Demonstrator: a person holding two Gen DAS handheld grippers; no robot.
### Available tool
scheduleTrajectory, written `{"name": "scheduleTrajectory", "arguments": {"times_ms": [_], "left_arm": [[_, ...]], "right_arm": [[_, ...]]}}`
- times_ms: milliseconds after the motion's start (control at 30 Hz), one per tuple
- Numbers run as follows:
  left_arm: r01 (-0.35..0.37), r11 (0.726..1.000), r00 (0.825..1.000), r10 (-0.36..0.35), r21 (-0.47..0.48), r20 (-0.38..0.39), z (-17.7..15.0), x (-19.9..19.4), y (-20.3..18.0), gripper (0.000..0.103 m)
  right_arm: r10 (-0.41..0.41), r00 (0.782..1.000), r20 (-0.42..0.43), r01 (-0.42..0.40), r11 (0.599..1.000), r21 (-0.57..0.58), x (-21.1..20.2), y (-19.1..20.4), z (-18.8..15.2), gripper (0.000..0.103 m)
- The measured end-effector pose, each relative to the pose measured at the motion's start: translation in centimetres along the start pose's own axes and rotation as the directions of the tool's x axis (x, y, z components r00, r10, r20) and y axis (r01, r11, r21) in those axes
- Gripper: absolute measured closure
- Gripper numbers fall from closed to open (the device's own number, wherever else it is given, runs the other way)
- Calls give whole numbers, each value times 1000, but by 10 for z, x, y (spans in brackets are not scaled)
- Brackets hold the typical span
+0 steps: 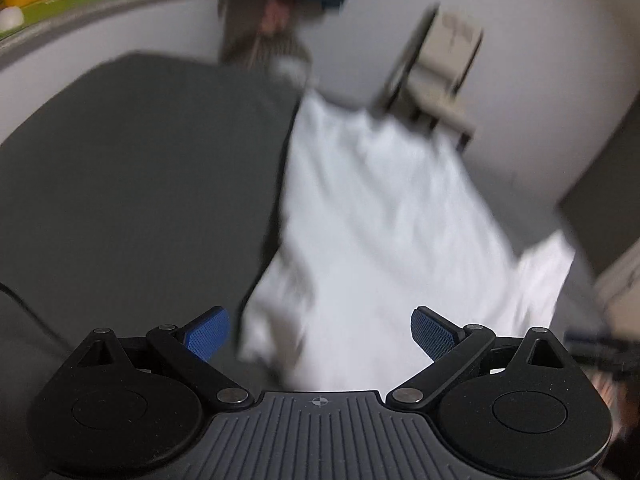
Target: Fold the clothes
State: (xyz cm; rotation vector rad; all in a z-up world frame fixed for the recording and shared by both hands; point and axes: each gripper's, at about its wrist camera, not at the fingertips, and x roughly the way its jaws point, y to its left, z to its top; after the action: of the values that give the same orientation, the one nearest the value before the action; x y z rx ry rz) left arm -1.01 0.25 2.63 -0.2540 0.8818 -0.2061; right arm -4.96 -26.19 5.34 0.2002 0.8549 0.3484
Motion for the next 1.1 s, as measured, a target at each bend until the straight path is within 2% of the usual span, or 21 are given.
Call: {"name": "scheduleTrajectory", "arguments": {"times_ms": [33, 100, 133, 167, 233, 300, 333, 367, 400, 433, 500, 533, 600, 667, 733, 800, 867, 900, 933, 1000, 1100], "left_arm": [[-12, 1000, 999, 12, 18, -47, -5, -1, -1, 5], [53, 998, 984, -48, 26, -171, -17, 4, -4, 5], [72, 997, 977, -66, 26, -204, -23, 7, -8, 5], [71, 995, 973, -54, 70, -223, -30, 11, -17, 5], [71, 985, 965, -28, 159, -259, -42, 18, -34, 5], [38, 947, 954, 60, 318, -294, -54, 31, -66, 5], [30, 921, 945, 101, 389, -312, -60, 36, -75, 5], [25, 890, 934, 141, 456, -327, -67, 41, -84, 13], [50, 879, 920, 145, 475, -364, -70, 48, -88, 33], [74, 867, 904, 150, 492, -400, -74, 54, -92, 43], [75, 855, 886, 178, 513, -428, -78, 63, -95, 57], [63, 852, 885, 194, 521, -424, -78, 65, -96, 62], [46, 857, 894, 193, 513, -404, -73, 61, -95, 81], [3, 840, 910, 223, 543, -350, -67, 50, -95, 87], [-118, 785, 918, 320, 608, -234, -57, 35, -92, 88], [-247, 717, 906, 409, 651, -107, -46, 17, -88, 88], [-378, 638, 873, 487, 670, 29, -33, -3, -82, 88], [-437, 591, 845, 528, 678, 84, -27, -9, -80, 88], [-493, 540, 812, 566, 682, 139, -21, -15, -77, 88], [-581, 425, 736, 639, 695, 225, -10, -19, -65, 88], [-595, 498, 741, 643, 631, 191, 13, -25, -43, 88]], "right_arm": [[28, 999, -27, -28, 1000, -6, 3, 2, -6, 29], [107, 990, -95, -108, 994, -2, 11, 3, -13, 29], [123, 985, -119, -127, 992, -21, 12, 4, -16, 29], [118, 984, -137, -128, 989, -67, 11, 7, -17, 29], [41, 990, -136, -73, 969, -237, 9, 21, -16, 29], [-34, 995, -91, -1, 934, -356, 11, 35, -11, 29], [-49, 996, -80, 16, 930, -367, 16, 39, -7, 29], [-51, 996, -74, 20, 927, -375, 18, 43, -6, 30], [-34, 997, -75, 2, 925, -380, 15, 46, -9, 30], [-16, 997, -77, -15, 923, -385, 12, 50, -11, 30], [19, 997, -80, -49, 918, -394, 7, 57, -17, 30], [36, 996, -82, -66, 915, -399, 4, 61, -19, 30], [64, 995, -82, -93, 901, -423, -1, 68, -25, 30], [76, 995, -69, -100, 867, -488, -9, 74, -34, 29], [54, 997, -54, -74, 846, -528, -8, 76, -39, 28], [16, 999, -36, -33, 828, -560, -4, 77, -43, 27], [-17, 1000, -4, 11, 814, -580, 6, 76, -47, 27], [-34, 999, -4, 25, 811, -584, 13, 75, -49, 27], [-45, 999, -20, 25, 814, -580, 18, 75, -51, 27], [-69, 996, -53, 26, 820, -571, 27, 75, -53, 28], [-39, 994, -97, -21, 832, -554, 25, 77, -56, 27]]}}
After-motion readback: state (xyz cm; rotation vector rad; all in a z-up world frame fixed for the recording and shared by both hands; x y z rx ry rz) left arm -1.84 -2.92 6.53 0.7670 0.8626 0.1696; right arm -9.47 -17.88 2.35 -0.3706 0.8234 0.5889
